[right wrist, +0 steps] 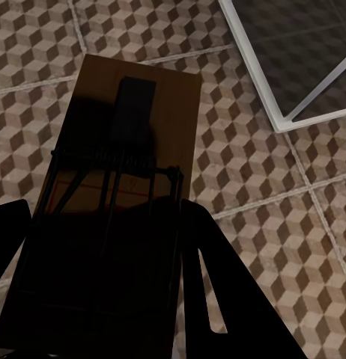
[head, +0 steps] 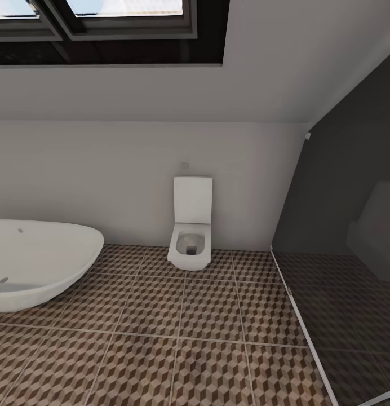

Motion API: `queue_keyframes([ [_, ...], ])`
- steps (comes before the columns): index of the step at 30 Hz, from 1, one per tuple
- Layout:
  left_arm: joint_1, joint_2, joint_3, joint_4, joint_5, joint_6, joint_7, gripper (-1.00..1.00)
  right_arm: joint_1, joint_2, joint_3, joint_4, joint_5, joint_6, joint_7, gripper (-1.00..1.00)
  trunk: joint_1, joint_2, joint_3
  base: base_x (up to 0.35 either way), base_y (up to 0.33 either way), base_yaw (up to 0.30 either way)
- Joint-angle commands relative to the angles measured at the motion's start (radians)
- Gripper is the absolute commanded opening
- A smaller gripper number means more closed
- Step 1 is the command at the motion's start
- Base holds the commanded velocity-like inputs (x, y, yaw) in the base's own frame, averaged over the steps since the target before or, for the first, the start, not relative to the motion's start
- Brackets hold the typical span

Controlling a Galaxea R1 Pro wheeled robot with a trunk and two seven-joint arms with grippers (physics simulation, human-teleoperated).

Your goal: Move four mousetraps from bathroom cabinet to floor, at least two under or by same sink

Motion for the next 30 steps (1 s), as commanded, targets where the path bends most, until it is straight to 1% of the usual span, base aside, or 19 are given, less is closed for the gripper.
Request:
queue_keyframes([
  [1, -0.001, -0.001, -0.007, 0.003, -0.002, -0.003, 0.006, -1.00, -0.001, 0.000, 0.009, 0.000, -0.002, -0.002, -0.009, -1.00, 0.001, -0.002, -0.002, 0.000, 0.000, 0.000],
  [30, -0.001, -0.001, -0.007, 0.003, -0.002, -0.004, 0.006, -1.00, -0.001, 0.000, 0.009, 0.000, -0.002, -0.002, -0.009, -1.00, 0.001, -0.002, -0.002, 0.000, 0.000, 0.000],
])
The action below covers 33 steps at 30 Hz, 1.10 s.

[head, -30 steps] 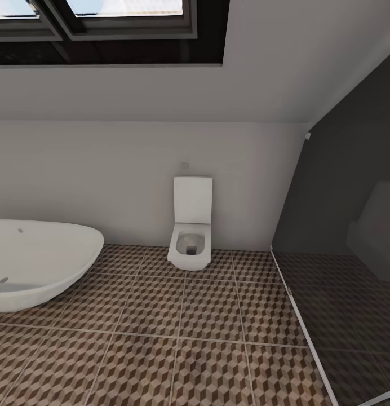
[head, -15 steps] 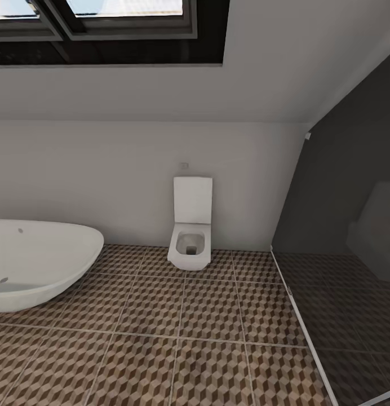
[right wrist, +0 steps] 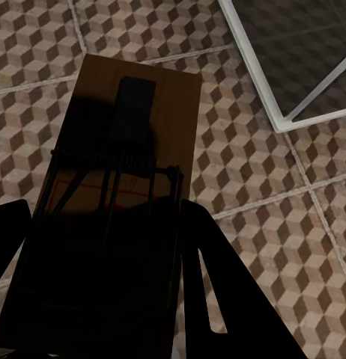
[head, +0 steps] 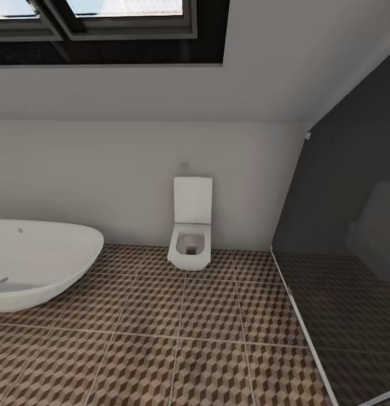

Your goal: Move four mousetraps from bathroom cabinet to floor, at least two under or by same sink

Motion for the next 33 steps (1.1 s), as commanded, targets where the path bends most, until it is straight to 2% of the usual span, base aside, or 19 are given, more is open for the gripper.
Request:
queue_keyframes([
  [1, -0.001, -0.001, -0.007, 0.003, -0.002, -0.003, 0.006, -1.00, -0.001, 0.000, 0.009, 0.000, -0.002, -0.002, -0.009, -1.00, 0.001, -0.002, -0.002, 0.000, 0.000, 0.000],
  [33, -0.001, -0.001, -0.007, 0.003, -0.002, -0.003, 0.006, -1.00, -0.001, 0.000, 0.009, -0.001, -0.002, -0.002, -0.009, -1.00, 0.001, -0.002, -0.002, 0.000, 0.000, 0.000],
])
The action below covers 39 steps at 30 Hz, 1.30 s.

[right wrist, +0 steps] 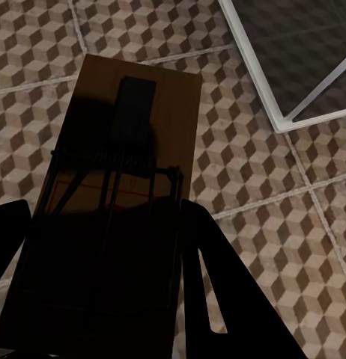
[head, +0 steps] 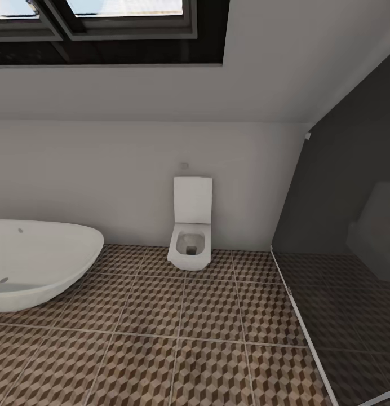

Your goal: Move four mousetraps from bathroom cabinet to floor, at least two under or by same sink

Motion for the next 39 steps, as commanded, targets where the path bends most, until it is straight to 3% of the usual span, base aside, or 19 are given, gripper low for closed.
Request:
queue_keyframes([
  [1, -0.001, -0.001, -0.007, 0.003, -0.002, -0.003, 0.006, -1.00, -0.001, 0.000, 0.009, 0.000, -0.002, -0.002, -0.009, -1.00, 0.001, -0.002, -0.002, 0.000, 0.000, 0.000],
  [39, -0.001, -0.001, -0.007, 0.003, -0.002, -0.003, 0.006, -1.00, -0.001, 0.000, 0.008, 0.001, -0.002, -0.002, -0.009, -1.00, 0.001, -0.002, -0.002, 0.000, 0.000, 0.000],
])
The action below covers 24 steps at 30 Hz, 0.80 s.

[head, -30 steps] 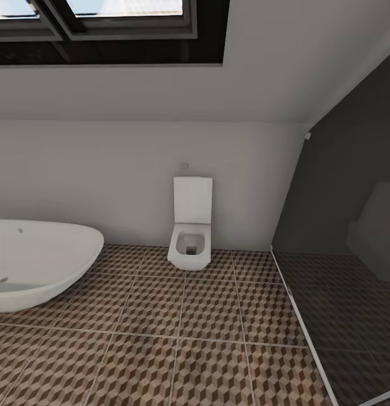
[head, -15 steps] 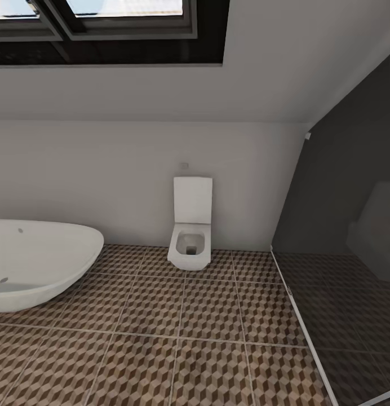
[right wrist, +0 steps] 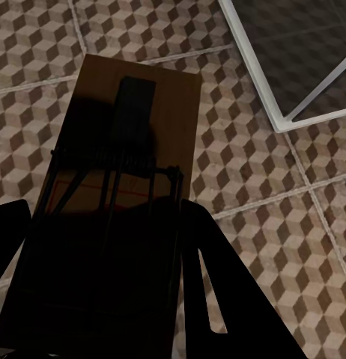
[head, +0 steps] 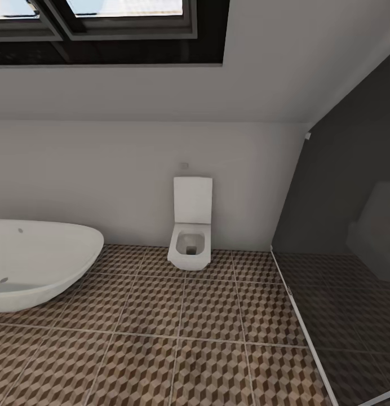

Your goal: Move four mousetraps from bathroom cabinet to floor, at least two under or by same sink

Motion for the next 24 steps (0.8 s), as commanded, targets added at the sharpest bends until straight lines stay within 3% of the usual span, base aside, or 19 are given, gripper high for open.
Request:
queue_keyframes([
  [1, -0.001, -0.001, -0.007, 0.003, -0.002, -0.003, 0.006, -1.00, -0.001, 0.000, 0.009, 0.000, -0.002, -0.002, -0.009, -1.00, 0.001, -0.002, -0.002, 0.000, 0.000, 0.000],
  [24, -0.001, -0.001, -0.007, 0.003, -0.002, -0.004, 0.006, -1.00, -0.001, 0.000, 0.009, -0.001, -0.002, -0.002, -0.009, -1.00, 0.001, -0.002, -0.002, 0.000, 0.000, 0.000],
])
